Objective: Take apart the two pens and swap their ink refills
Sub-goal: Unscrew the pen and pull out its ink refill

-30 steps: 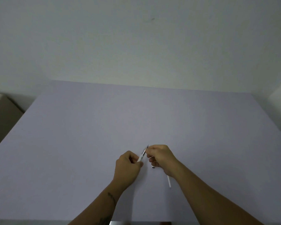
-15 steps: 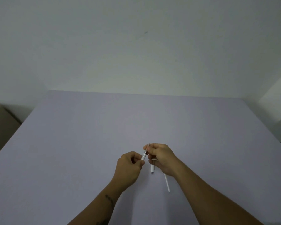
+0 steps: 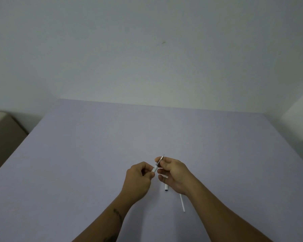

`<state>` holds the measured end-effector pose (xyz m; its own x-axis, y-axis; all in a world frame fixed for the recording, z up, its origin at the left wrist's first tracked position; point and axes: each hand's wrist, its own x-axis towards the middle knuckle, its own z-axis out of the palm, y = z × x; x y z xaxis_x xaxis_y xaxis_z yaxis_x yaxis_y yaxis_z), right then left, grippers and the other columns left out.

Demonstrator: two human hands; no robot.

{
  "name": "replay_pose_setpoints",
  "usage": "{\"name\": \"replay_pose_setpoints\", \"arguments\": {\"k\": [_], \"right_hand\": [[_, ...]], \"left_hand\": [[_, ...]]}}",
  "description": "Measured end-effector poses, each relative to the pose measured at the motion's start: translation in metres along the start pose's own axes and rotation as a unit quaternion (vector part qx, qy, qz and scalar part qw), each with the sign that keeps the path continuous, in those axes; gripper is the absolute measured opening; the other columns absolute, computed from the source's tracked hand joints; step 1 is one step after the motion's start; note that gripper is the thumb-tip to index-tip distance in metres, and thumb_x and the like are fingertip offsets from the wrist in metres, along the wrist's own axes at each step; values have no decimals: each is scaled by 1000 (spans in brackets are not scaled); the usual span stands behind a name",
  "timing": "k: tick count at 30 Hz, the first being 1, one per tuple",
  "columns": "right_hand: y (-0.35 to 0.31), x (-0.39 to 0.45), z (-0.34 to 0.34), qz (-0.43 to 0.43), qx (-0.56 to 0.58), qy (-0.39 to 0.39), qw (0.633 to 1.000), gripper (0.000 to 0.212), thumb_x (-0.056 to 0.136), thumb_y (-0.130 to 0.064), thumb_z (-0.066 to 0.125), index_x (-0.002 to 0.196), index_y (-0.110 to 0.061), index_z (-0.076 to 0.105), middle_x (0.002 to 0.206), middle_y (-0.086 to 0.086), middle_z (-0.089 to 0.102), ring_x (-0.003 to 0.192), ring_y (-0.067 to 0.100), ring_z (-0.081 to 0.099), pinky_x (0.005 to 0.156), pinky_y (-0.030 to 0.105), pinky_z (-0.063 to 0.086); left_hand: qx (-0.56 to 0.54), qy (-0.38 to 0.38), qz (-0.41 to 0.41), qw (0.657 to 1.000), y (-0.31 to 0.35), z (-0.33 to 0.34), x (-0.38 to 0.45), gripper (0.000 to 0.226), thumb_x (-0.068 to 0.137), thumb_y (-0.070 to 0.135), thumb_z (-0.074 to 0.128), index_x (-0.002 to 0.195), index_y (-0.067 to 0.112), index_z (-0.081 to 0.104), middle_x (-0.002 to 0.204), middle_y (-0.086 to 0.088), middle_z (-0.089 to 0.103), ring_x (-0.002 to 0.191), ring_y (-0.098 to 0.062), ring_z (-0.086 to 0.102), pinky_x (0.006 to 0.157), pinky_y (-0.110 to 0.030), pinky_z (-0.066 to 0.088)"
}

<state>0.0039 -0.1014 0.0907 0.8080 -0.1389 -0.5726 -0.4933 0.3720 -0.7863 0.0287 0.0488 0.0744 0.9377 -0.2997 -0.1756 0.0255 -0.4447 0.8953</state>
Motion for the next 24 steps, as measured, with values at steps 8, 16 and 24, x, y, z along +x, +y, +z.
{"name": "replay_pose_setpoints", "arguments": {"k": [8, 16, 24], "right_hand": [[0, -1, -1, 9, 14, 8, 1000, 16, 95, -19, 63, 94, -8, 75, 92, 8, 66, 85, 23, 56, 70, 33, 52], [-3, -3, 1, 4, 29, -14, 999, 28, 102, -9, 48, 99, -9, 75, 99, 9, 67, 94, 25, 61, 75, 36, 53], [1, -4, 2, 12, -9, 13, 1000, 14, 96, -17, 61, 94, -9, 72, 98, 10, 65, 96, 25, 59, 77, 37, 53]], "left_hand": [[4, 15, 8, 1000, 2, 2, -1, 14, 89, 7, 63, 80, 18, 66, 60, 6, 57, 52, -6, 47, 51, -16, 39], [18, 14, 12, 1000, -1, 2, 1, 21, 90, 5, 60, 78, 20, 65, 62, 4, 59, 54, -7, 49, 53, -18, 42], [26, 24, 14, 999, -6, 4, 0, 21, 90, 8, 62, 78, 24, 64, 61, 8, 59, 53, -7, 49, 52, -14, 40]]}}
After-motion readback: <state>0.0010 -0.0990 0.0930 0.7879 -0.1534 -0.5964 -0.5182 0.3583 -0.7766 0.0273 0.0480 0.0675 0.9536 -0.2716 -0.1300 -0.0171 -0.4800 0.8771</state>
